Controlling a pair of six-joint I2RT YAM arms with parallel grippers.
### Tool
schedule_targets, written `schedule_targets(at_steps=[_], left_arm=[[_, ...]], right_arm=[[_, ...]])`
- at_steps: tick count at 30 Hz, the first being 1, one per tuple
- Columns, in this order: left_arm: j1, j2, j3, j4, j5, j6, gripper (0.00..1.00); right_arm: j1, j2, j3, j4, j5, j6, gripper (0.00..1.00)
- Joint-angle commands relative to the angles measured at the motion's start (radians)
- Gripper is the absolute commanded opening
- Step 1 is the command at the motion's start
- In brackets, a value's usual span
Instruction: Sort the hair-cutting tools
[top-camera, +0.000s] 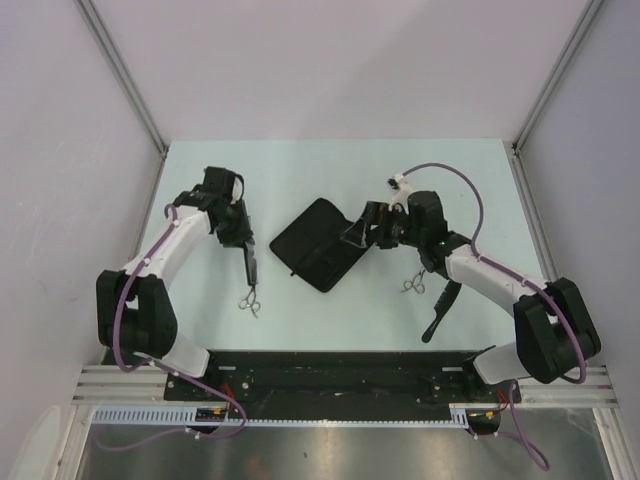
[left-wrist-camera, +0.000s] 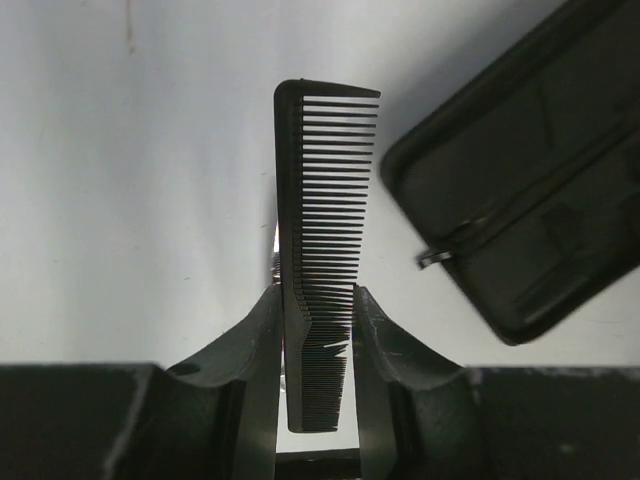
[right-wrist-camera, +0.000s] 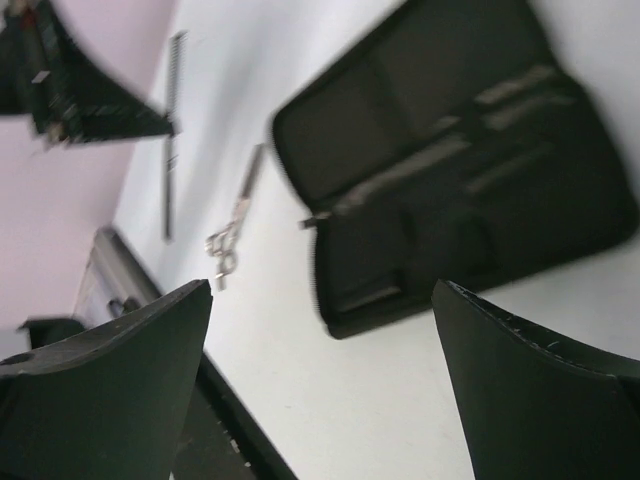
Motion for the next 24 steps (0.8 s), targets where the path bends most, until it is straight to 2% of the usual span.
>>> schedule_targets(at_steps=[1,6,14,18,24], left_arm=[[-0.06,0.037,0.128,0.004,0.033,-0.087,0.25],[-0.101,0.083,0.229,0.002,0.054,-0.104,0.25],[-0.15,0.147,0.364,0.005,0.094,-0.142,0.27],[-0.179,0.169,0.421,0.005,0.117,-0.165,0.27],[-0.193,0.196,0.475,0.004,0.135,-0.188,0.27]], right_arm=[[0.089,0.054,0.058,0.244,-0.148,-0.035,1.0],[0.156,0.131,0.144,0.222,-0.15,-0.088,1.0],[0.218,0.261,0.253,0.291,-0.194,-0.108,1.0],[0.245,0.339,0.351,0.226,-0.141,-0.092,1.0],[0.248,0.375,0.373,0.225,-0.071,-0.068,1.0]])
